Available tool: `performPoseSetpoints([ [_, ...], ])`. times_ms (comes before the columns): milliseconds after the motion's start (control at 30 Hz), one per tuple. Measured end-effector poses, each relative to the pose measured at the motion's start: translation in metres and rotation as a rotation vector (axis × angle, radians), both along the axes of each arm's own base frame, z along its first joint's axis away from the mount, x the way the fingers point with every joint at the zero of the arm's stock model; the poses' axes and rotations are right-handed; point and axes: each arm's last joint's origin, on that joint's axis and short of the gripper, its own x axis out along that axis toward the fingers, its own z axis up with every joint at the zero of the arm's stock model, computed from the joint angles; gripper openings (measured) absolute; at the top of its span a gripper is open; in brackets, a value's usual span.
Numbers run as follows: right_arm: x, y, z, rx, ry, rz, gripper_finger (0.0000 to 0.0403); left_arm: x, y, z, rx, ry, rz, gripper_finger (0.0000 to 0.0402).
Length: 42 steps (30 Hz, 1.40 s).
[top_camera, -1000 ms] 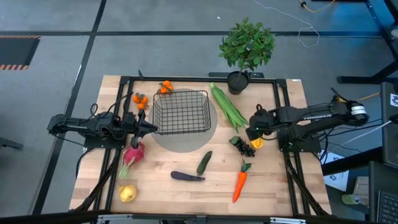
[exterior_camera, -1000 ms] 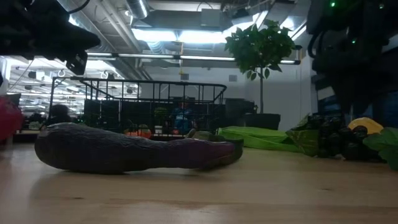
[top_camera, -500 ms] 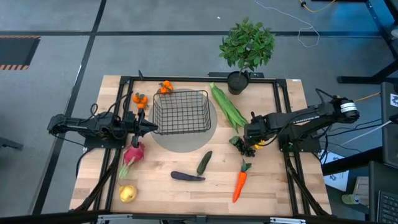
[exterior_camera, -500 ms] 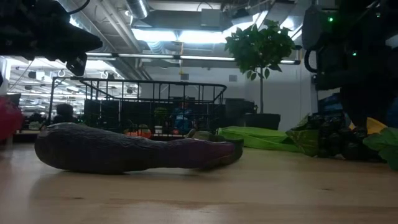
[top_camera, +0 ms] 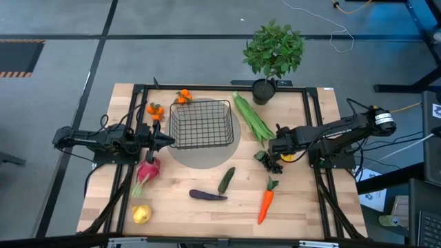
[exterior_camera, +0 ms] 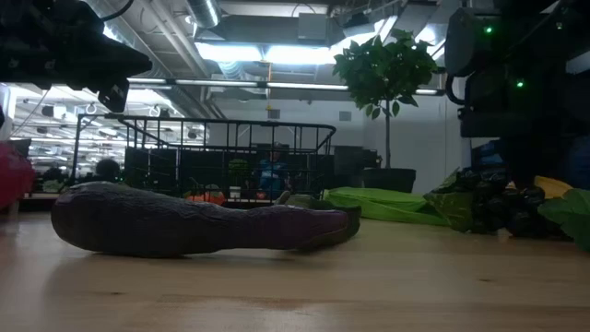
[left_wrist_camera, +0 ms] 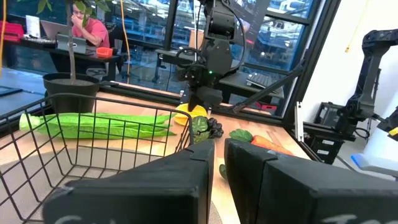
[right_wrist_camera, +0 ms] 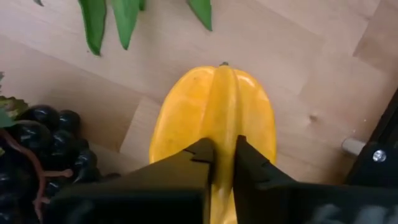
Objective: Build produce basket
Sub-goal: Put the yellow starfruit into the black wire basket
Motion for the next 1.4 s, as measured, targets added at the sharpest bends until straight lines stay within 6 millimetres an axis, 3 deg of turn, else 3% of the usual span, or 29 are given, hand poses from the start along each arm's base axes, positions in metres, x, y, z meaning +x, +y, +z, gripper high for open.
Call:
performPoseSetpoints([
  [200,0.004,-0.001,0.009,-0.036,0.030,0.102,0.0012,0.000,0.000,0.000,0.000,0.000,0.000,0.0029],
  [500,0.034,0.000,0.088,-0.186,-0.077,0.402,0.0008,0.000,0.000,0.000,-0.001,0.000,0.006,0.0029],
  [700,0.064,0.003,0.139,-0.424,-0.314,0.649,0.0010,0.000,0.000,0.000,-0.001,0.000,0.006,0.0029],
  [900,0.104,0.011,0.167,-0.626,-0.665,0.950,0.0013,0.000,0.000,0.000,-0.002,0.000,0.015,0.0029],
  [1067,0.138,0.015,0.165,-0.745,-0.801,1.099,0.0013,0.000,0.002,0.000,-0.008,-0.002,0.054,0.0029],
  [1400,0.187,-0.025,0.101,-0.703,-0.654,1.001,0.0015,0.000,0.002,0.000,-0.010,-0.003,0.059,0.0029],
])
